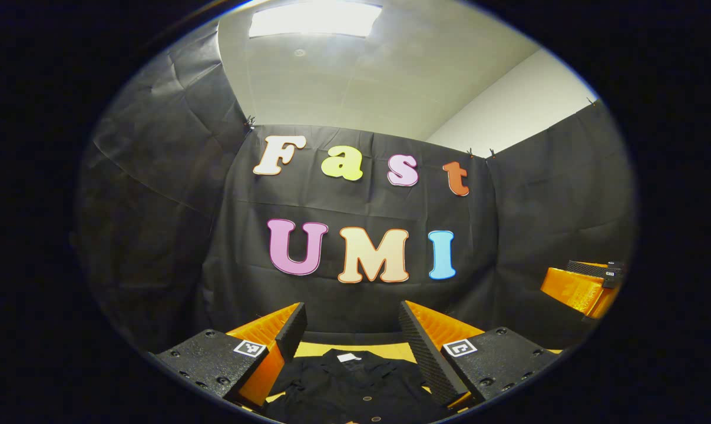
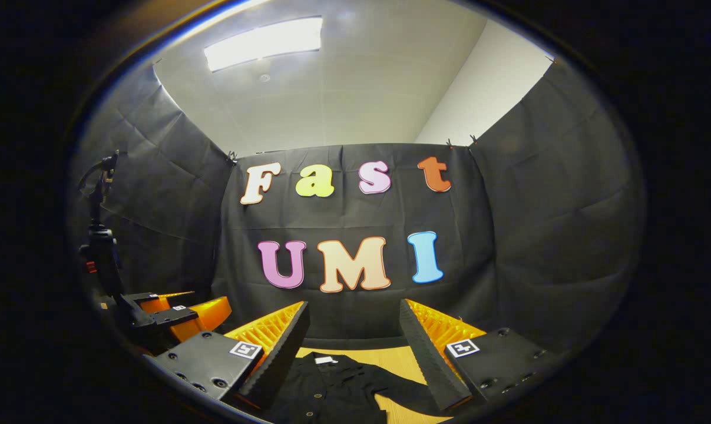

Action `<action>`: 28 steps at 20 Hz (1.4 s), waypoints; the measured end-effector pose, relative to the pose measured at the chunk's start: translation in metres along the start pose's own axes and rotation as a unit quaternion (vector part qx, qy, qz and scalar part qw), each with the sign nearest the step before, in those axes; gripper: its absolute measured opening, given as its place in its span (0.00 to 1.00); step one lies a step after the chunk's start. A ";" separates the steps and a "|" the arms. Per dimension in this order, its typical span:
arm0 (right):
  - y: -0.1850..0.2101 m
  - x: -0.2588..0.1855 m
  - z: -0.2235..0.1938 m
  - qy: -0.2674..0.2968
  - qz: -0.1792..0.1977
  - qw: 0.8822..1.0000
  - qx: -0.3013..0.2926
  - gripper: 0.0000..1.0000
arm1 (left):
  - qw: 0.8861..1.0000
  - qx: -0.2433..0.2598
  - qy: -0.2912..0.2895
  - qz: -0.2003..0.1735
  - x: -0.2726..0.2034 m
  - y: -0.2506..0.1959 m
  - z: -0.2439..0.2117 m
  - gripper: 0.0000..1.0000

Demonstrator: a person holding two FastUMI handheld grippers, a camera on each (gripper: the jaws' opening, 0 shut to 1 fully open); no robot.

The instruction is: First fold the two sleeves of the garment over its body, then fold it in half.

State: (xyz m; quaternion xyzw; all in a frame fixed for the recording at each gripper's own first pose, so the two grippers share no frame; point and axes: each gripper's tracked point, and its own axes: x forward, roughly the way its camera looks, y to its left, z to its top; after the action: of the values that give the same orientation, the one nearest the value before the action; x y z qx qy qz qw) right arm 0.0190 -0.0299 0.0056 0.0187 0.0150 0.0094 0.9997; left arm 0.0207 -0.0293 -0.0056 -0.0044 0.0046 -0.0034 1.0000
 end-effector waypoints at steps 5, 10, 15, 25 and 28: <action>0.003 0.001 -0.002 -0.002 0.006 1.000 -0.007 0.96 | 1.000 0.009 0.008 0.013 0.005 0.009 -0.005 0.92; 0.009 0.009 -0.005 0.005 0.021 1.000 -0.005 0.96 | 1.000 0.011 0.008 0.019 0.006 0.012 -0.006 0.92; 0.020 0.008 -0.016 0.012 0.046 0.999 0.000 0.96 | 1.000 0.013 -0.003 0.028 -0.001 0.016 -0.003 0.92; -0.025 0.029 -0.046 0.028 0.050 0.998 -0.028 0.96 | 0.998 0.032 0.005 0.059 -0.014 0.033 -0.006 0.92; -0.063 0.042 -0.070 0.057 0.028 0.997 -0.038 0.96 | 0.997 0.042 0.006 0.069 -0.016 0.032 -0.008 0.93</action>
State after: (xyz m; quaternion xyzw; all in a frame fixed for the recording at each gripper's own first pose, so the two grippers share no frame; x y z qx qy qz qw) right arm 0.0601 -0.0891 -0.0683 -0.0197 0.0711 0.0389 0.9965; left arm 0.0047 0.0027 -0.0133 0.0380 0.0109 0.0655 0.9971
